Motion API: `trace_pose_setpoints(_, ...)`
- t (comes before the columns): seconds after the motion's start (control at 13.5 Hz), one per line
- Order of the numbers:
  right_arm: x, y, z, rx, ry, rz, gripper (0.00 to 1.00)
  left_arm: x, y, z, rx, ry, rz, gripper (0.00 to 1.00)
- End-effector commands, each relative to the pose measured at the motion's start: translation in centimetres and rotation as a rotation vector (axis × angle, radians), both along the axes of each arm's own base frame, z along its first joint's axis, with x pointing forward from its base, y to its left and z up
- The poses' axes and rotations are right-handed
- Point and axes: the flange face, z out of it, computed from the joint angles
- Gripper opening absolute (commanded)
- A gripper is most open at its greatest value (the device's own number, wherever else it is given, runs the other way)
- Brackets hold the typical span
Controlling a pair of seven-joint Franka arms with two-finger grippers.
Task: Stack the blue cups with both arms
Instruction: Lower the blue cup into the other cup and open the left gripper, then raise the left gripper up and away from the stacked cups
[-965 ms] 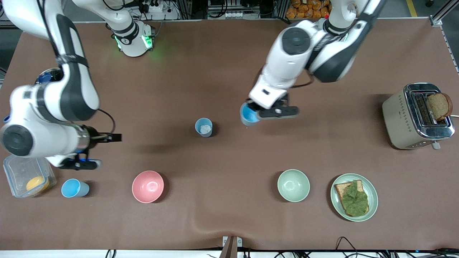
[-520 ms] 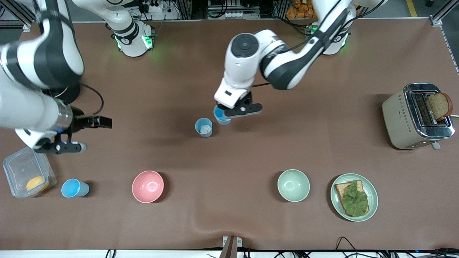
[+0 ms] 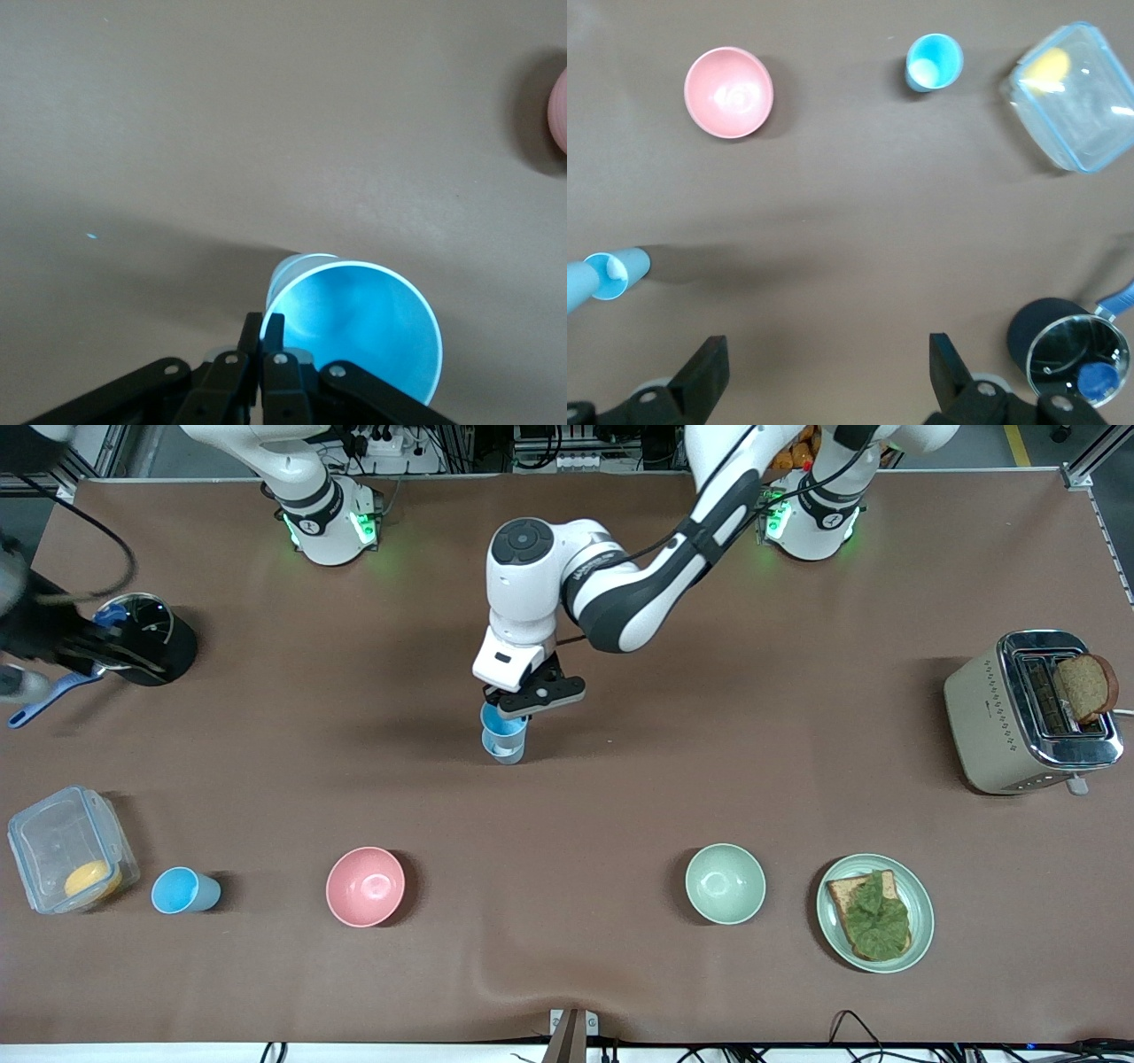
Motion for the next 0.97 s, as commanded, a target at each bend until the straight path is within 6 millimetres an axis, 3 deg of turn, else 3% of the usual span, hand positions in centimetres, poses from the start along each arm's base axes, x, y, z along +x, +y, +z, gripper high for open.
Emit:
trace_pose_setpoints(0.0,-1.6,-0.6,0.5,-0.009,-0.014,-0.022,1.0,0.7,-0.5,-0.7,-0.001,-0.022,0.02,0.0)
trace_pose_setpoints(0.52,-1.5,0.6,0.6,0.0,-0.021,-0.001,1.0,0.2,-1.2,-3.8,-0.001,-0.008,0.005,0.0)
trace_pose_setpoints(0.59,-1.4,0.6,0.5,0.0,-0.02,-0.001,1.0,0.2,-1.2,-3.6,-0.006,-0.009,0.015,0.21)
trace_pose_setpoints(0.67,-1.4,0.7,0.5,-0.002,-0.018,0.001,1.0,0.2,-1.1,-3.7,-0.004,-0.009,0.021,0.99)
trace_pose_setpoints(0.89,-1.1,0.9,0.2,-0.003,-0.026,0.004,1.0,0.3,-1.0,-1.1,-0.025,-0.024,0.045,1.0)
